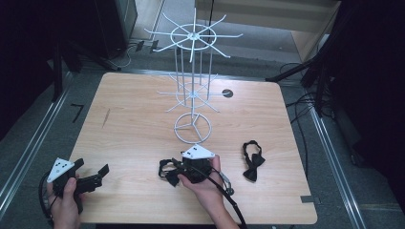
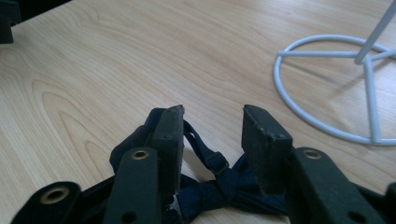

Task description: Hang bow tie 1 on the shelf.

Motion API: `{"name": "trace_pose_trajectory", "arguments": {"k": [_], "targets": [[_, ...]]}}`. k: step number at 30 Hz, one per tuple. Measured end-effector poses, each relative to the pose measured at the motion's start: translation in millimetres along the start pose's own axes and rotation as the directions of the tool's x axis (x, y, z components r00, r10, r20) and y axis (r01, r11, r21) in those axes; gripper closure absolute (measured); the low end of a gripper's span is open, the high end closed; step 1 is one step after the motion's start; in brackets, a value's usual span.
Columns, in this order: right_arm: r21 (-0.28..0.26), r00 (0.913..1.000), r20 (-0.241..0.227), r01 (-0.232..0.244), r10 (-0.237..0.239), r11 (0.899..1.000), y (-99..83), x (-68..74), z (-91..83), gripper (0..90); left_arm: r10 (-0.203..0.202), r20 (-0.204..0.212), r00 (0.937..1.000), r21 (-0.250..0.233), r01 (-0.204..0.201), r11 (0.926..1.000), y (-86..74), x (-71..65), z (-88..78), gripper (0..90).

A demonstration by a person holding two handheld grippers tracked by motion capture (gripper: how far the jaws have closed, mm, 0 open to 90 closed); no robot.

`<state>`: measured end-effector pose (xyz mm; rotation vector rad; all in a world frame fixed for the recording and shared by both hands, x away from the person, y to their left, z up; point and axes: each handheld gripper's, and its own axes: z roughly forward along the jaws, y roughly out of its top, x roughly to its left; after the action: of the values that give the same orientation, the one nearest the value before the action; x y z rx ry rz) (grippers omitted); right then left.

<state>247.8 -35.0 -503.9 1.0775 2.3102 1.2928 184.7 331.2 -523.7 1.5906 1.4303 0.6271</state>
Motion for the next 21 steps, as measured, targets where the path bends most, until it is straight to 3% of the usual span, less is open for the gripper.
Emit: {"name": "trace_pose_trajectory", "arguments": {"k": [11, 18, 21], "targets": [[0.082, 0.9999, 0.007, 0.014, -0.014, 0.997, -5.9, 3.5, 24.4, 60.3, -0.002, 0.0, 1.0, 0.001, 0.002, 1.0, 0.1, 0.1, 0.0, 0.0], [0.115, 0.999, 0.013, 0.04, -0.042, 0.993, -10.7, 4.3, 28.9, 83.4, -0.001, 0.002, 1.0, 0.001, 0.001, 1.0, 0.0, 0.1, 0.0, 0.0], [0.092, 0.9992, 0.012, 0.038, -0.039, 0.995, -10.3, 3.5, 25.2, 90.0, 0.0, 0.001, 1.0, 0.0, 0.0, 1.0, 0.0, 0.0, 0.0, 0.0]]}}
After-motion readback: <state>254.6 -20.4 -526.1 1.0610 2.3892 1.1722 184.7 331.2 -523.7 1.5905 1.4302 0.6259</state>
